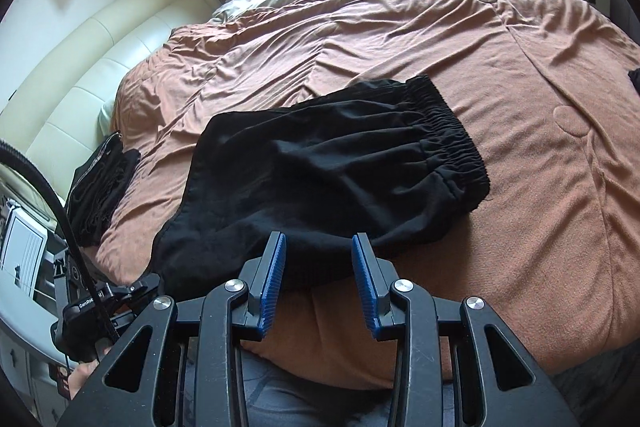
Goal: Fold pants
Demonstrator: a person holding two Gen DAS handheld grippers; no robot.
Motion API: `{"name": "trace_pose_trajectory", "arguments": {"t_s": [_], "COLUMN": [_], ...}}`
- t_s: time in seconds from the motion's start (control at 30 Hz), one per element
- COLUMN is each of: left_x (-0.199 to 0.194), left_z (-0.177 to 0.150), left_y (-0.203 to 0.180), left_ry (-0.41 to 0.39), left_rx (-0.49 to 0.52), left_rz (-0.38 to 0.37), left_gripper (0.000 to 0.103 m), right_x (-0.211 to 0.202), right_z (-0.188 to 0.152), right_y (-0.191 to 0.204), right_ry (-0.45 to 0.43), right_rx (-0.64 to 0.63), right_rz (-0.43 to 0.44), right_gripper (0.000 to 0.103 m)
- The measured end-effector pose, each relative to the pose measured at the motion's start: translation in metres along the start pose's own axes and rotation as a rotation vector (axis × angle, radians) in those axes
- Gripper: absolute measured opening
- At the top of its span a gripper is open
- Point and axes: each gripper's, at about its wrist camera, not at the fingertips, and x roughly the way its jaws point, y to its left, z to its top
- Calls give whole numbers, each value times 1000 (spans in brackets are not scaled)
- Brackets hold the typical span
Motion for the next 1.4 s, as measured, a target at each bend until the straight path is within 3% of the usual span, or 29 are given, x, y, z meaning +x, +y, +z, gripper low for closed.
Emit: {"name": "trace_pose_trajectory", "arguments": {"t_s": [0.57, 0.73, 0.97, 1.23, 1.4], "left_x": [-14, -12, -5, -10, -9], "left_z": [-4, 0, 3, 3, 5], "left_y": [10, 13, 15, 10, 10], "left_ry": [-21, -7, -4, -26, -26], "left_rx": [-58, -78, -96, -114, -123], "left_rz": [-52, -62, -64, -63, -57], "left_gripper": [9, 14, 19, 19, 19], "right_x": [56, 83, 100, 78, 89], "right_z": [16, 7, -14, 20, 40], "right_y": [70, 68, 54, 58, 68], "right_ry": [18, 110, 245, 181, 165], "right_rx": [-151, -157, -110, -106, -132], "right_rz": [-63, -77, -61, -24, -34], "right_gripper": [30, 18, 16, 16, 16]}}
